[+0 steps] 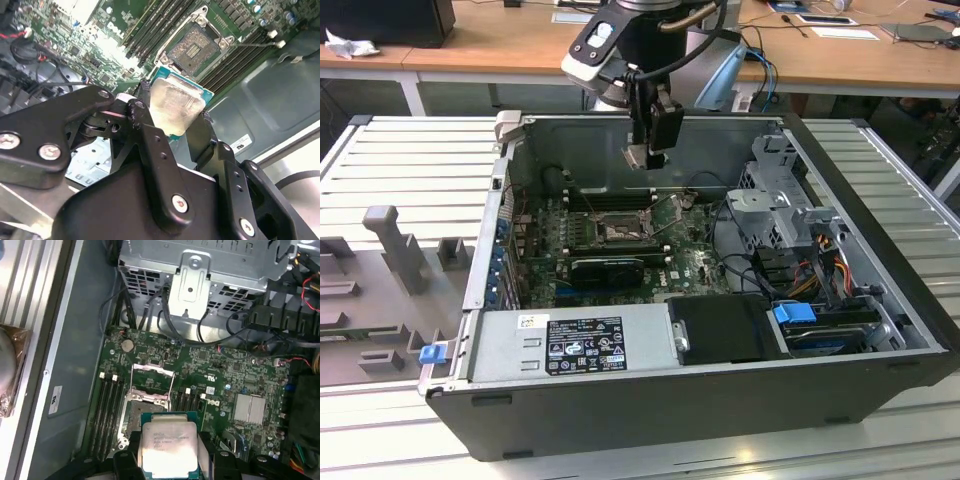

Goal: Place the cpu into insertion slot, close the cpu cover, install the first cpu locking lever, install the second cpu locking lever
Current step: 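Place the cpu into insertion slot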

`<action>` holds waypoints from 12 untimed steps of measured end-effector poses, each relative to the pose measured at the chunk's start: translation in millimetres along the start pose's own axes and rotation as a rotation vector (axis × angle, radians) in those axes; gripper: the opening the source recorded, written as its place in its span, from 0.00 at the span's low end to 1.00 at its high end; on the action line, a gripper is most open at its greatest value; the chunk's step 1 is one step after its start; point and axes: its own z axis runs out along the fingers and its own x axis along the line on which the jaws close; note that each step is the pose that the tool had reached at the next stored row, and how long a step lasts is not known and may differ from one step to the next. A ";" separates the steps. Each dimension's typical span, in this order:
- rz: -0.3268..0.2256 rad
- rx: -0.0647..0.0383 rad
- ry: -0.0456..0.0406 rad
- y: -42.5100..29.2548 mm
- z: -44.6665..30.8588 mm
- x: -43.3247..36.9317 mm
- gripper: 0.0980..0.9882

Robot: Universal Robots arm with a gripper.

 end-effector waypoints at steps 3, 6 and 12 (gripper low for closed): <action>0.036 -0.001 -0.0033 -0.1 1.0 0.0 0.48; 0.068 -0.001 -0.0060 -0.4 4.3 -0.1 0.48; 0.118 -0.002 -0.0107 -1.8 19.2 -0.1 0.48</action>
